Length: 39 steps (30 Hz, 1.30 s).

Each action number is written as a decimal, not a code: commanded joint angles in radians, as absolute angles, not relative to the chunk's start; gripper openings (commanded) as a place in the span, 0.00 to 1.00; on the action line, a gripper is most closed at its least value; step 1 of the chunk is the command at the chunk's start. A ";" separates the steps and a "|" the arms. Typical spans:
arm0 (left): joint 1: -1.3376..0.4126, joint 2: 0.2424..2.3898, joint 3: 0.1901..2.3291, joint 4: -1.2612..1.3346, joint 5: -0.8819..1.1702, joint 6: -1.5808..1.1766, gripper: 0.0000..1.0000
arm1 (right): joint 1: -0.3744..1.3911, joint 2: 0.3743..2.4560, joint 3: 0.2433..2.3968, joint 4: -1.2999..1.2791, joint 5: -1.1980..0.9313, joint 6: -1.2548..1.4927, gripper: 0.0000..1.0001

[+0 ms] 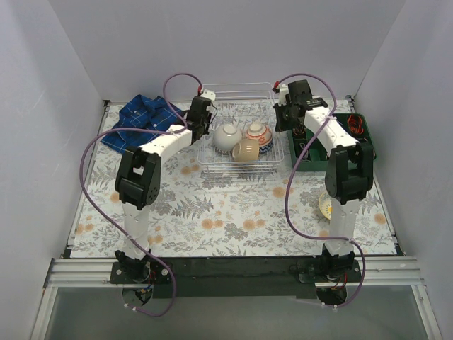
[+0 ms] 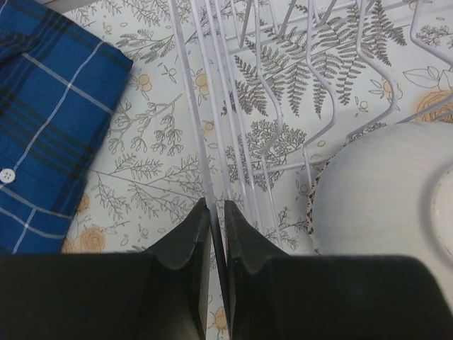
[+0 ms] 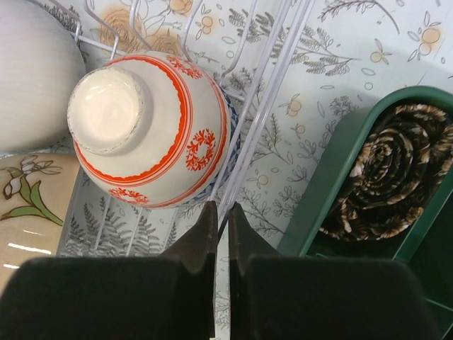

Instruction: Load the bowls into the dish rack

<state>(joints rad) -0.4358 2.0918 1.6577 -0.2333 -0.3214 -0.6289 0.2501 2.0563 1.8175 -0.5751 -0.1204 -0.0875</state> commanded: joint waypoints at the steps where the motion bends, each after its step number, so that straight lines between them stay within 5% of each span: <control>1: -0.479 1.882 1.638 -0.212 -0.244 -0.578 0.00 | 0.290 1.910 1.804 -0.456 -0.279 -0.146 0.01; 10: -0.485 1.826 1.559 -0.241 -0.247 -0.595 0.00 | 0.316 1.858 1.706 -0.466 -0.285 -0.138 0.01; 14: -0.488 1.793 1.511 -0.247 -0.259 -0.598 0.23 | 0.318 1.838 1.680 -0.468 -0.262 -0.149 0.02; 17: -0.489 1.787 1.483 -0.247 -0.265 -0.595 0.40 | 0.318 1.829 1.666 -0.476 -0.244 -0.163 0.15; 25: -0.488 1.752 1.519 -0.261 -0.211 -0.511 0.62 | 0.316 1.772 1.663 -0.518 -0.195 -0.183 0.36; 27: -0.488 1.733 1.513 -0.265 -0.055 -0.422 0.58 | 0.313 1.753 1.648 -0.522 -0.175 -0.184 0.42; 29: -0.486 1.704 1.473 -0.264 0.058 -0.349 0.42 | 0.308 1.737 1.637 -0.520 -0.205 -0.190 0.43; 30: -0.486 1.698 1.465 -0.265 0.084 -0.339 0.28 | 0.308 1.736 1.632 -0.520 -0.257 -0.190 0.42; 31: -0.486 1.701 1.459 -0.273 0.153 -0.327 0.00 | 0.307 1.738 1.632 -0.523 -0.294 -0.190 0.36; 36: -0.485 1.759 1.509 -0.411 0.345 -0.319 0.00 | 0.311 1.770 1.634 -0.532 -0.571 -0.193 0.17; 39: -0.485 1.810 1.538 -0.459 0.426 -0.344 0.00 | 0.324 1.792 1.638 -0.545 -0.592 -0.204 0.15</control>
